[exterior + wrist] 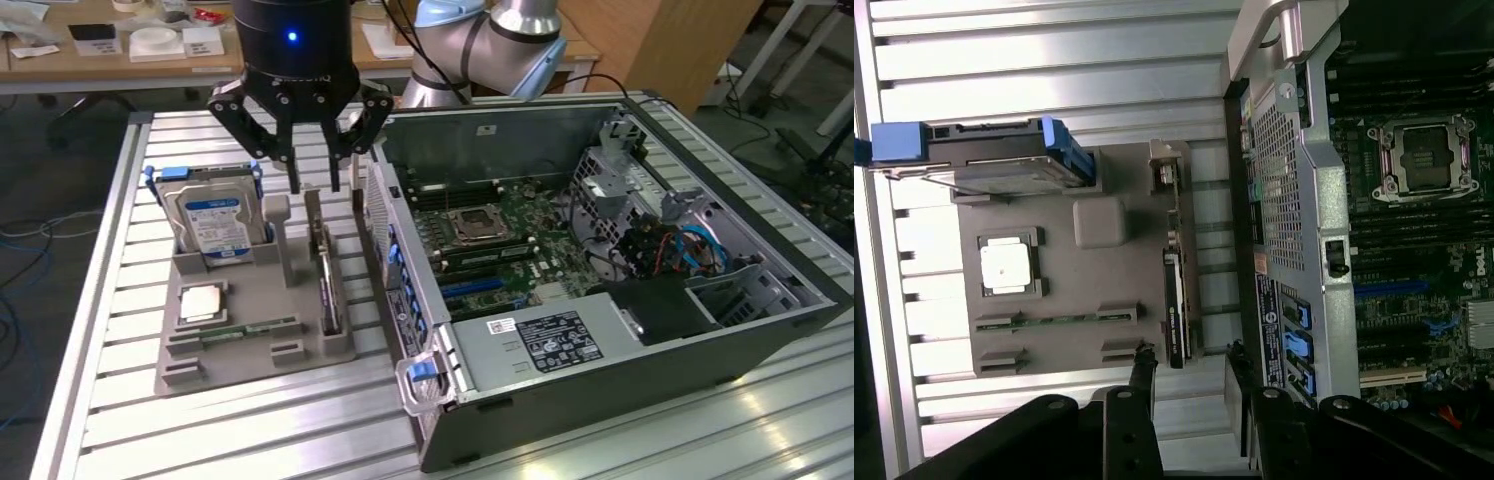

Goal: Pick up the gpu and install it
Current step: 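Pick up the gpu and move the gpu toward the slot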

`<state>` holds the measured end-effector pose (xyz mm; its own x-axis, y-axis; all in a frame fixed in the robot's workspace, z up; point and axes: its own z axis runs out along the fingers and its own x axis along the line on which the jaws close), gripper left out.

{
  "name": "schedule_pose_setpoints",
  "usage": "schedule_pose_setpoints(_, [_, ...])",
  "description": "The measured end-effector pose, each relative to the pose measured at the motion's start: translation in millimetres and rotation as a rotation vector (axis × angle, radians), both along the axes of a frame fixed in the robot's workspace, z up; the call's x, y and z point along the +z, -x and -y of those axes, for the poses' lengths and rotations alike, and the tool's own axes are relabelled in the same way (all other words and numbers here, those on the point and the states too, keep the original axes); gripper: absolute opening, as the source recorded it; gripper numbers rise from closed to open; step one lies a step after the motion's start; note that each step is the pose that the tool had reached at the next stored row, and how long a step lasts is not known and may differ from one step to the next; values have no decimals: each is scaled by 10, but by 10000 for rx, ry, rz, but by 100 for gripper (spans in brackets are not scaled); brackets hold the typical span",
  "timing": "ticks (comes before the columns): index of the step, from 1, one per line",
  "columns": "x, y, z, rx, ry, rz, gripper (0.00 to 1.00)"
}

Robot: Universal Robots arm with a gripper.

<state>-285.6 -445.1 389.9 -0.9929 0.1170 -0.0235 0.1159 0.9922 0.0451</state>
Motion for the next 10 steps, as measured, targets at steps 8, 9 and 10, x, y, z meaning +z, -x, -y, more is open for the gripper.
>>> schedule_pose_setpoints(8, [-81, 0, 0, 0, -2, -1, 42])
schedule_pose_setpoints(9, [-99, 0, 0, 0, -3, 0, 42])
schedule_pose_setpoints(10, [-117, 0, 0, 0, -3, 0, 42])
